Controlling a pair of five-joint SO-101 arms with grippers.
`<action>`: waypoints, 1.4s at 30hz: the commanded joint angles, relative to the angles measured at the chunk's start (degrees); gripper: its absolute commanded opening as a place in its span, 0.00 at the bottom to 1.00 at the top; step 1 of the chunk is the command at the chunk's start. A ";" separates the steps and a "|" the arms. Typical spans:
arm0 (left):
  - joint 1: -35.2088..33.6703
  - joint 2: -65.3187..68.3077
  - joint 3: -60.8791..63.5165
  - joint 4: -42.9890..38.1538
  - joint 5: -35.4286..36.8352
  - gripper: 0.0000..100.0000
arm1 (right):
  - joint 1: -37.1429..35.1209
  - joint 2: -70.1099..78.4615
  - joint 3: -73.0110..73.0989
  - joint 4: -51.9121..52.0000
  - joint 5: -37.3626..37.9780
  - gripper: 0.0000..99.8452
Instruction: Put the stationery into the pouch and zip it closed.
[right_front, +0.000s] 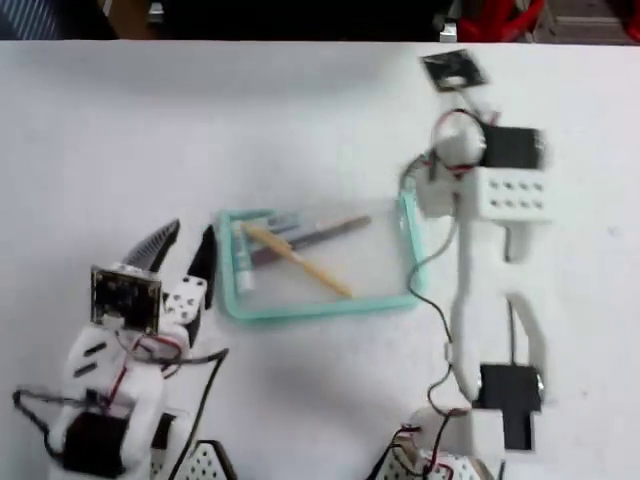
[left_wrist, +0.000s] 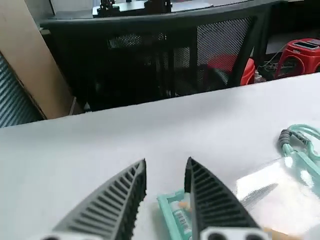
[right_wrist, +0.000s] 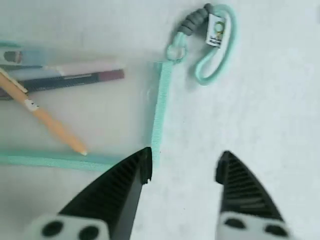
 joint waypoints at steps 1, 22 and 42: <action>-0.84 19.47 -11.43 4.40 -3.60 0.13 | 2.77 -5.76 1.76 -1.36 0.79 0.04; -14.90 13.05 -48.26 24.88 -6.15 0.02 | -19.65 -62.99 -2.02 -1.10 -6.42 0.02; -7.52 -7.69 -20.92 20.92 -7.56 0.02 | -18.42 -97.19 37.63 -4.35 -5.80 0.02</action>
